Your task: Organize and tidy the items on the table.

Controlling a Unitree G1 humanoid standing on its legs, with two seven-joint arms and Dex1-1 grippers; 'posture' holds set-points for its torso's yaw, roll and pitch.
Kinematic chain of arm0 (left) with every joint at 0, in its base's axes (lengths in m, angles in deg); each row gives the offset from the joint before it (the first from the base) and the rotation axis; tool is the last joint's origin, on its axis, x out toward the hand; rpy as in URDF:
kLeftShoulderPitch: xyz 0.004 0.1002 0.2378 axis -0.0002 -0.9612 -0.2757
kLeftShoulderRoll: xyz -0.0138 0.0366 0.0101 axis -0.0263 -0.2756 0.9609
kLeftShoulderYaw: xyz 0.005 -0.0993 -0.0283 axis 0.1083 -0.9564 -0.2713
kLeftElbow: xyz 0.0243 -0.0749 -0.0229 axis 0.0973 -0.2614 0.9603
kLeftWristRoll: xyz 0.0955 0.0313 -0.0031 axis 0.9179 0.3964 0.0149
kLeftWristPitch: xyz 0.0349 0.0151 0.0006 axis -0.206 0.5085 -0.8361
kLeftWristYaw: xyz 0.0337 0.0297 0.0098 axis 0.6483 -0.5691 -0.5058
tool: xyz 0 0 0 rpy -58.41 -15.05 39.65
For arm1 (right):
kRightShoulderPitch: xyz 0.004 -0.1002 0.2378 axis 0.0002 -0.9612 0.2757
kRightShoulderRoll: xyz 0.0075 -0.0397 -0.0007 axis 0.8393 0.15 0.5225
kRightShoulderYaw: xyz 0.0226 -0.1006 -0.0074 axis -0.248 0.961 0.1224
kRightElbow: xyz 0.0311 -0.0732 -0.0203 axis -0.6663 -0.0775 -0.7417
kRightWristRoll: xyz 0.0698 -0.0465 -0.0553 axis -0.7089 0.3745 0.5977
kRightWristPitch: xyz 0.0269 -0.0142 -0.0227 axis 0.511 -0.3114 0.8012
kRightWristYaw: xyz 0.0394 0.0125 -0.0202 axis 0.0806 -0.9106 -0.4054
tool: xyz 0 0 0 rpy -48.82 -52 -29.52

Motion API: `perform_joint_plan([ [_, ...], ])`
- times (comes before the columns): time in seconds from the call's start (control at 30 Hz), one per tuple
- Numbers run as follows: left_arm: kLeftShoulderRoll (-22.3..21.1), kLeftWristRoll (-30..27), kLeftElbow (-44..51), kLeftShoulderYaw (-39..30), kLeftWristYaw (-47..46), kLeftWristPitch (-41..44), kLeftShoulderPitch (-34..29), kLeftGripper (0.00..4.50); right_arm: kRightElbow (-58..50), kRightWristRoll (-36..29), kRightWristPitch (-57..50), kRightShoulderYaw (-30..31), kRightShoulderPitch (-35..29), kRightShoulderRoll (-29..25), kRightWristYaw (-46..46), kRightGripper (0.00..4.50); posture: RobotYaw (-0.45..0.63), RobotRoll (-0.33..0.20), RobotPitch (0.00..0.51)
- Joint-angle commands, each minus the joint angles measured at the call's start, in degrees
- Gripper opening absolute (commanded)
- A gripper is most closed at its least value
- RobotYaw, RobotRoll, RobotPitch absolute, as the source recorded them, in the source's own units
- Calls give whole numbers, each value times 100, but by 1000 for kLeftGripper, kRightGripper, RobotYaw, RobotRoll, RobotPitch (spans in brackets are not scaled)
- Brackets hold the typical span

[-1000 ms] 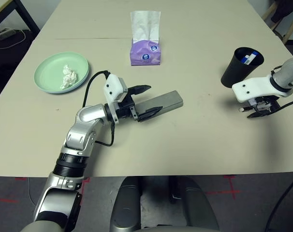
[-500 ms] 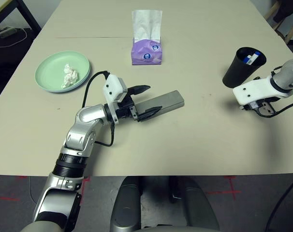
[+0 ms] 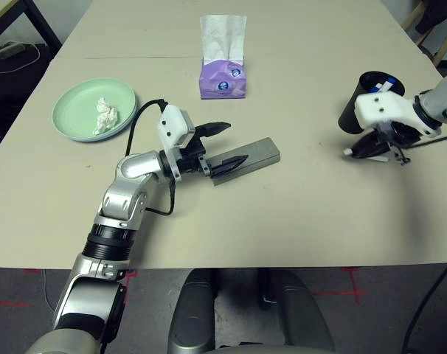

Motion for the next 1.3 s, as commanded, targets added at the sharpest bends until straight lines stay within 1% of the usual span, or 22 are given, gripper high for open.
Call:
perform_joint_plan([
  [0.03, -2, 67, -174, 45, 119, -106, 33, 4500, -736, -735, -1516, -737, -144, 115, 162, 331, 113, 0, 189],
  [0.13, -5, 76, -261, 41, 160, -156, 78, 4500, -1240, -1386, -2598, -1578, -254, 403, 850, 331, 96, 0, 182],
  [0.27, 1, 91, -361, 59, 227, -211, 88, 4500, -1819, -1876, -3087, -2658, -614, 878, 2195, 331, 71, 0, 177],
  [0.37, 22, 103, -461, 85, 296, -241, 149, 4500, -2170, -1947, -2693, -3292, -969, 1293, 3267, 331, 56, 0, 174],
  [0.43, 40, 123, -527, 91, 329, -275, 179, 4500, -2384, -1936, -2223, -3662, -1206, 1602, 3961, 331, 47, 0, 172],
  [0.5, 65, 139, -588, 100, 363, -306, 206, 4500, -2520, -1827, -1639, -3885, -1395, 1830, 4511, 331, 38, 0, 170],
  [0.6, 94, 152, -673, 114, 405, -349, 250, 4500, -2601, -1848, -1293, -4094, -1445, 2031, 5132, 331, 30, 0, 167],
  [0.73, 129, 176, -750, 114, 451, -386, 302, 4500, -2551, -1870, -1251, -4128, -1438, 2075, 5639, 331, 28, 0, 168],
  [0.87, 141, 177, -704, 119, 458, -376, 281, 4500, -2395, -1853, -1560, -4150, -1327, 2078, 6308, 331, 28, 0, 168],
  [1.0, 131, 178, -689, 118, 466, -372, 269, 4500, -2275, -1767, -1920, -4012, -1283, 2001, 6679, 331, 38, 0, 167],
  [1.3, 115, 188, -689, 113, 465, -363, 285, 4500, -2179, -1633, -2122, -3812, -1220, 2023, 7060, 331, 40, 0, 166],
])
